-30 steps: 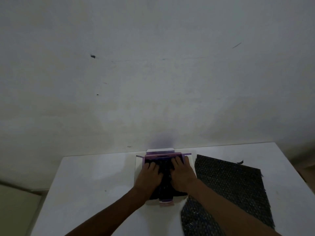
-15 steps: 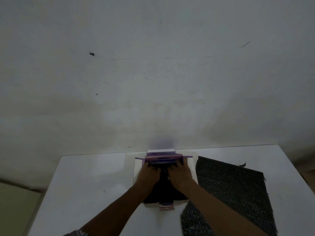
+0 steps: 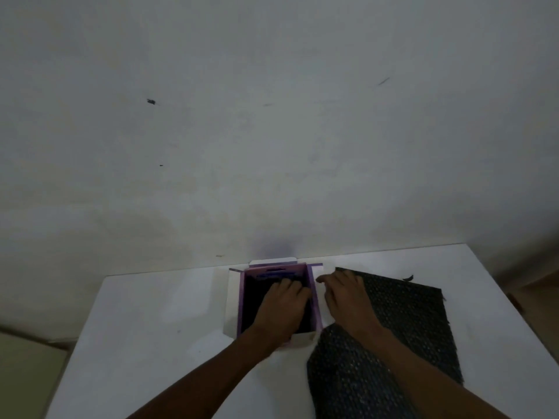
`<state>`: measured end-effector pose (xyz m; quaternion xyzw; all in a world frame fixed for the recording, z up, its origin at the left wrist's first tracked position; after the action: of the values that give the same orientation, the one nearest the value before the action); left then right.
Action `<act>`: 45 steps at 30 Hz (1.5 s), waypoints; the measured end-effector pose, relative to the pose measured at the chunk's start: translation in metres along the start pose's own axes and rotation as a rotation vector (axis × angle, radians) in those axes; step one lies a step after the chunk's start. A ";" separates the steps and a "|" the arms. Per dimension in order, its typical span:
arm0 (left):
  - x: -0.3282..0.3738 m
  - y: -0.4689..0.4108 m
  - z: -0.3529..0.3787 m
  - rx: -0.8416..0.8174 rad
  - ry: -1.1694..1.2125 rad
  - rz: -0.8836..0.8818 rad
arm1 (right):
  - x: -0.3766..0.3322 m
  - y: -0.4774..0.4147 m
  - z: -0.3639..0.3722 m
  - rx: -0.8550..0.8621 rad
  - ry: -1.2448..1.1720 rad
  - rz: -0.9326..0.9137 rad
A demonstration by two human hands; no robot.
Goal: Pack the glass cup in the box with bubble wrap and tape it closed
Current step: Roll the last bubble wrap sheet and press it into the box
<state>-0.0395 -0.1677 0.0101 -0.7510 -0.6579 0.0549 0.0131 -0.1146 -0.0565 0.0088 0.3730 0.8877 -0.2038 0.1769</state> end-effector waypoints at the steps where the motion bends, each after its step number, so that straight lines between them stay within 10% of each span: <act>1: 0.026 0.001 -0.004 0.077 0.038 0.107 | 0.011 0.012 -0.007 0.014 -0.048 0.040; 5: 0.125 0.030 0.022 -0.004 0.276 0.477 | 0.063 0.084 -0.015 -0.130 -0.255 0.262; 12: 0.176 0.090 0.115 -0.689 0.080 0.429 | 0.115 0.244 -0.004 -0.624 -0.031 0.530; 18: 0.165 0.059 0.093 -0.505 0.326 0.213 | 0.108 0.288 0.006 -0.870 0.014 0.477; 22: 0.147 0.031 0.083 -0.360 0.414 0.032 | 0.132 0.266 -0.016 -0.454 0.051 0.356; 30: 0.168 -0.021 0.040 0.057 0.123 0.211 | 0.181 0.160 -0.081 -0.336 -0.043 0.423; 39: 0.185 -0.041 0.130 -0.338 0.015 0.181 | 0.218 0.098 -0.067 -0.155 0.193 0.305; 45: 0.171 -0.055 0.140 -0.226 0.009 0.136 | 0.210 0.169 -0.022 -0.624 0.189 0.123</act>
<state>-0.0860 0.0018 -0.1356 -0.7908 -0.6074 -0.0223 -0.0722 -0.1321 0.1859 -0.1091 0.3711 0.8955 0.1244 0.2116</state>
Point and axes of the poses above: each hand's wrist, its own y-axis away from the middle knuckle, its own z-axis out of the palm, x = y × z, the point moved 7 cm from there along -y, towards the middle knuckle, and after that the axes turned 11 degrees about -y, right-handed, at the moved point
